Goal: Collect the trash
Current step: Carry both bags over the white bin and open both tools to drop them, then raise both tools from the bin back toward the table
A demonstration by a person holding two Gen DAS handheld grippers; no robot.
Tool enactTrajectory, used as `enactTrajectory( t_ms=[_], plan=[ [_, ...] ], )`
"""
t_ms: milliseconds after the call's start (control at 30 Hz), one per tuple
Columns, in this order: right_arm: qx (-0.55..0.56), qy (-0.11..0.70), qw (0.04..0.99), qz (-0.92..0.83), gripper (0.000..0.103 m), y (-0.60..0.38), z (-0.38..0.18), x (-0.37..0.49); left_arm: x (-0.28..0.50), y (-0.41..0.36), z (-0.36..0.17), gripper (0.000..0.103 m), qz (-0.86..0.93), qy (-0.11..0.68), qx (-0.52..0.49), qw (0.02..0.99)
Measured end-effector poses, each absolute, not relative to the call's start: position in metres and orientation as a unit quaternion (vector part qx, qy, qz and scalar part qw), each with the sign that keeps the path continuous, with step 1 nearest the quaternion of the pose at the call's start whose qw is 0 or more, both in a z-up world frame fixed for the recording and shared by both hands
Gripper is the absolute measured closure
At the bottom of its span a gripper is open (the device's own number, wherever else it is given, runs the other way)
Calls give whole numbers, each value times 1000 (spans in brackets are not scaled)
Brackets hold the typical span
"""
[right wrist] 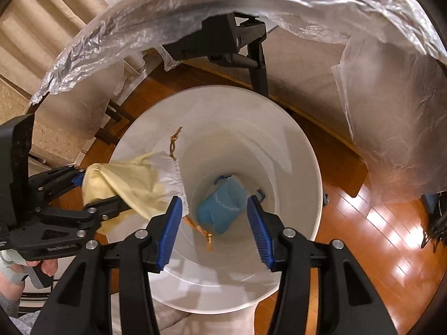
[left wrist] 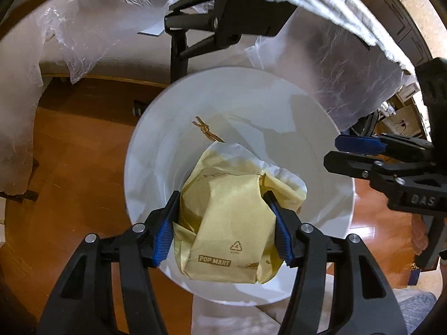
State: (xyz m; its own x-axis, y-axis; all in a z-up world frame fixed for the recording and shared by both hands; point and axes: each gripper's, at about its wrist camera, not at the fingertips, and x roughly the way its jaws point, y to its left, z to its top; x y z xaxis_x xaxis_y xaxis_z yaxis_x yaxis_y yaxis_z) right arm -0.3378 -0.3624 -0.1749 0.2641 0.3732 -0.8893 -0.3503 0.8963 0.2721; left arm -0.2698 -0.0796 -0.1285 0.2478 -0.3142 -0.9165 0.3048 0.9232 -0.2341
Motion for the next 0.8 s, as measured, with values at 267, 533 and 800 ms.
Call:
enactTrajectory(
  t_ms=[267,533,800],
  plan=[
    [4,551,806,217,43,-370,-166,-338,-263,-89,-129,1,-203,574,4,793],
    [-4,476,852,217,26,-401,-109,-368,-282,-79,-91,1,-183,554,27,812],
    [8,217,953,213,4,-442,31,-431,-325,-46,53,1,-137,365,-14,921]
  ],
)
